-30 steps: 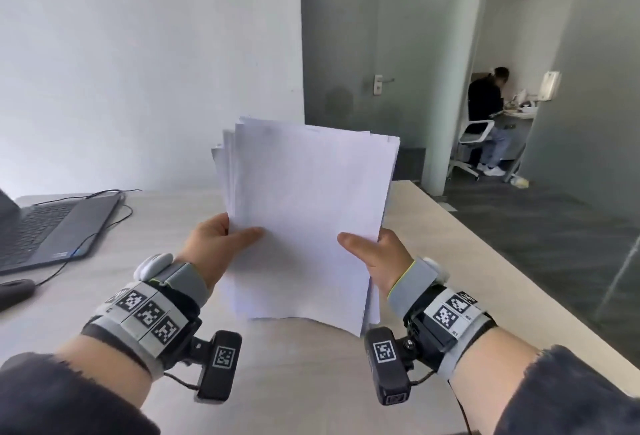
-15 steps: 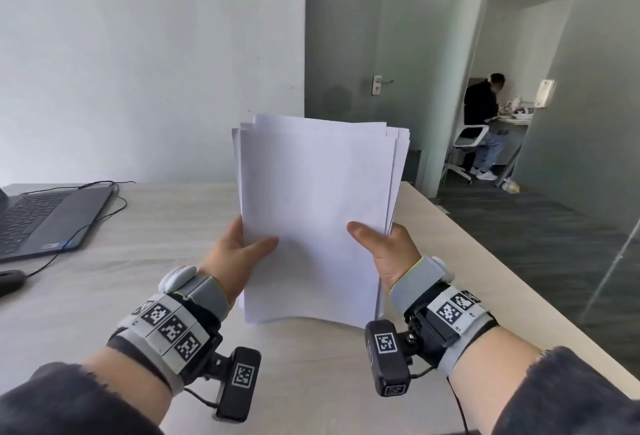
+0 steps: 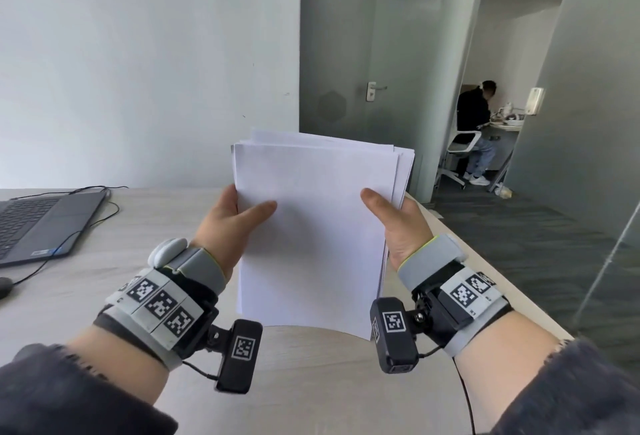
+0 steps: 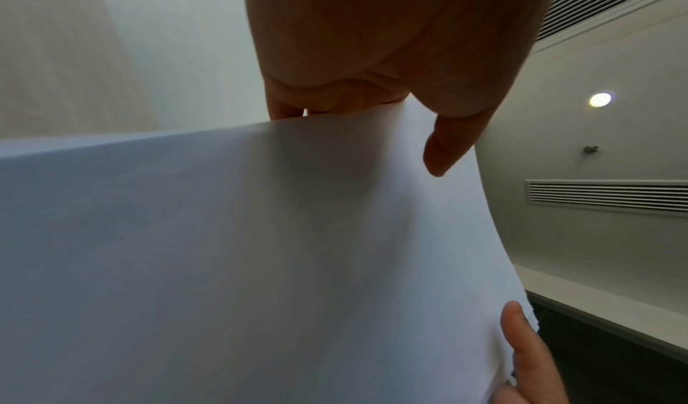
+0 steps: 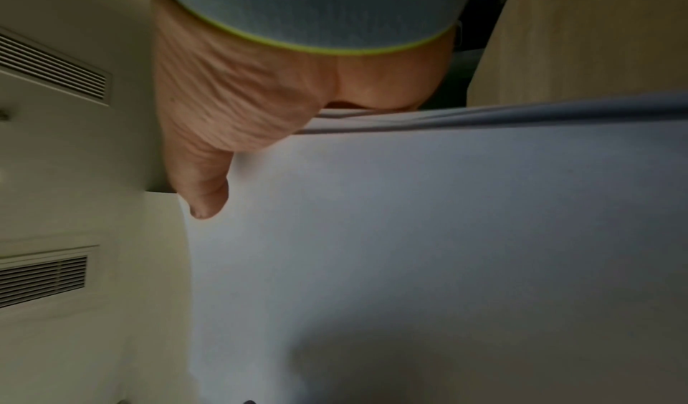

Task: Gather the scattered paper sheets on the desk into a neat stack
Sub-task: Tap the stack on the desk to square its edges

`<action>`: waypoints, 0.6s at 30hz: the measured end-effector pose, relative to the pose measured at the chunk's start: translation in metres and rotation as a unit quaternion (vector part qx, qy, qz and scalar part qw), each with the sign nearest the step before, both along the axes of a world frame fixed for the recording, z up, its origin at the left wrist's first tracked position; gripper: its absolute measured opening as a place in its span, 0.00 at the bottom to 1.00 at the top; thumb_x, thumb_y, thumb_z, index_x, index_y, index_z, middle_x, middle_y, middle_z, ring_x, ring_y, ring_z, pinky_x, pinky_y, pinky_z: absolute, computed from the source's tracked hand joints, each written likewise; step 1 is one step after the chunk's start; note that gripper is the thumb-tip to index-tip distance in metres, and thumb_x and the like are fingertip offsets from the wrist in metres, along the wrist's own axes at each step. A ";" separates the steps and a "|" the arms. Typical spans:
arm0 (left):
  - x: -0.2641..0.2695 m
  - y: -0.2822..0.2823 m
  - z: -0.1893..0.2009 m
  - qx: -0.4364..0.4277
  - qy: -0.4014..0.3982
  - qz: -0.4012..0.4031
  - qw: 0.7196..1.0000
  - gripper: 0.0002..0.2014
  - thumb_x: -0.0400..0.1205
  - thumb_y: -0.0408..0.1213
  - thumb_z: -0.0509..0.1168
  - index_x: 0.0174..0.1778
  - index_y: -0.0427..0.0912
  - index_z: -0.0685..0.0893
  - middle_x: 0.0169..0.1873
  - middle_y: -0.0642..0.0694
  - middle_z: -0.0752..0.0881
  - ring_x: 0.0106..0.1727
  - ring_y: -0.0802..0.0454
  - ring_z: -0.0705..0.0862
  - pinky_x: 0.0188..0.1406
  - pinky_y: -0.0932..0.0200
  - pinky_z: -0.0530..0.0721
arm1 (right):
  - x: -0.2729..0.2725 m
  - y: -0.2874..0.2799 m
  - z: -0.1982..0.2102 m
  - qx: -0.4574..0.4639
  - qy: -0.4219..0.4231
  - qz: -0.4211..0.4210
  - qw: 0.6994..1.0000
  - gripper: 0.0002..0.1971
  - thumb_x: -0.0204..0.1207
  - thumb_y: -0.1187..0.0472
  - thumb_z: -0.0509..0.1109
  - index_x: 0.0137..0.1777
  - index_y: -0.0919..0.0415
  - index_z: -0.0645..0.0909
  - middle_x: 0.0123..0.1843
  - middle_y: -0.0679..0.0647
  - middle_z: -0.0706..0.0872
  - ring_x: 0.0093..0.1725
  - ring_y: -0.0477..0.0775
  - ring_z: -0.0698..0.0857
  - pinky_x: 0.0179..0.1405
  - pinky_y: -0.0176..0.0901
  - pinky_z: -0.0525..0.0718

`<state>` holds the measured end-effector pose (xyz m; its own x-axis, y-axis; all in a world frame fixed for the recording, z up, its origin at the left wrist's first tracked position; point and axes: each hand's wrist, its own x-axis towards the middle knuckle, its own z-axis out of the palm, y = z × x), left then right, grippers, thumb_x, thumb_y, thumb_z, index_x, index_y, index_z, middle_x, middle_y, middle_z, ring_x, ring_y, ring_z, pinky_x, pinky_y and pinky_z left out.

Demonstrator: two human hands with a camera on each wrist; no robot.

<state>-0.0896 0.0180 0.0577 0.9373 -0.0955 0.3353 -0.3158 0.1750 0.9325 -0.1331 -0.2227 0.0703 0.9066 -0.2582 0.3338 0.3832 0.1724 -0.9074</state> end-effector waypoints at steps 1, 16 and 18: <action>0.001 -0.001 0.008 -0.002 -0.009 0.007 1.000 0.28 0.68 0.46 0.79 0.65 0.47 0.84 0.56 0.44 0.93 0.57 0.43 0.92 0.54 0.48 0.87 | 0.000 0.000 0.007 0.004 -0.006 -0.002 1.000 0.03 0.74 0.60 0.79 0.40 0.54 0.94 0.45 0.54 0.94 0.47 0.57 0.93 0.56 0.57 0.89; 0.006 -0.009 0.075 -0.001 0.075 0.126 0.989 0.29 0.60 0.72 0.73 0.49 0.57 0.90 0.52 0.50 0.91 0.57 0.44 0.89 0.66 0.39 0.86 | -0.001 0.009 0.064 -0.018 0.024 -0.050 0.998 0.28 0.60 0.32 0.77 0.47 0.51 0.73 0.46 0.53 0.71 0.43 0.56 0.71 0.47 0.52 0.69; 0.007 -0.011 0.077 0.006 0.087 0.128 0.988 0.24 0.61 0.68 0.74 0.45 0.56 0.90 0.49 0.49 0.90 0.55 0.42 0.89 0.66 0.37 0.86 | -0.001 0.010 0.065 -0.013 0.031 -0.046 0.998 0.26 0.59 0.35 0.76 0.49 0.50 0.74 0.46 0.53 0.72 0.43 0.56 0.71 0.47 0.52 0.69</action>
<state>-0.0829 0.0071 0.1344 0.9745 0.1498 0.1674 -0.1832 0.0990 0.9781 -0.1339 -0.2131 0.1350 0.8988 -0.3330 0.2851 0.3388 0.1151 -0.9338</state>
